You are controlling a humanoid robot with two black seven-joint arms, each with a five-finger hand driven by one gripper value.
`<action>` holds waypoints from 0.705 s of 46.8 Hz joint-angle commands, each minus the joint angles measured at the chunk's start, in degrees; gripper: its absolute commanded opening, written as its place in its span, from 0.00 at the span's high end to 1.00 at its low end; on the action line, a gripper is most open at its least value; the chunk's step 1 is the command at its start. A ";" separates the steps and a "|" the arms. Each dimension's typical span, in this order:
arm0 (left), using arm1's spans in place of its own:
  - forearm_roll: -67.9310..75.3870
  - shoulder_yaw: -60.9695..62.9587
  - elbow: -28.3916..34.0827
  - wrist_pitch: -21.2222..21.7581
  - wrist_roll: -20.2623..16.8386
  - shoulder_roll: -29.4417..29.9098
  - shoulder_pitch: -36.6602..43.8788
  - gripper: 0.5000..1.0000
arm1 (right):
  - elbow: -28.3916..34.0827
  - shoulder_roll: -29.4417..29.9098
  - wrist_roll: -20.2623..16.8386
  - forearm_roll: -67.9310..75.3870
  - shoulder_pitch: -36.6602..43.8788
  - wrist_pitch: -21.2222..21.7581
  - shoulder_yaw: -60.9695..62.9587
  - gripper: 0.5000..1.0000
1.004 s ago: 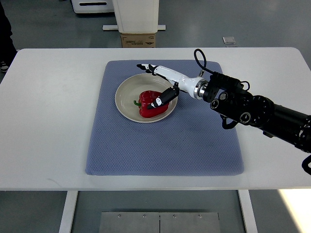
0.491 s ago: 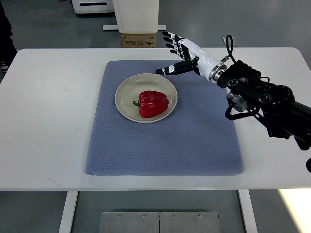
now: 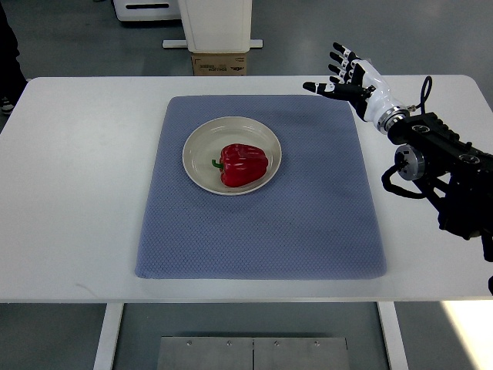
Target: Place red pepper on plate with right hand
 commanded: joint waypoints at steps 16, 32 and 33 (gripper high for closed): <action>0.00 0.00 0.00 0.00 0.00 0.00 0.00 0.00 | -0.10 0.07 0.73 5.88 -1.83 -2.07 2.95 0.00; 0.00 0.00 0.00 0.00 0.00 0.00 0.00 0.00 | -0.01 -0.54 0.55 5.88 -4.55 -2.25 4.09 0.00; 0.00 0.00 0.00 0.00 0.00 0.00 0.00 0.00 | -0.01 -0.63 0.55 5.88 -4.64 -2.25 4.09 0.00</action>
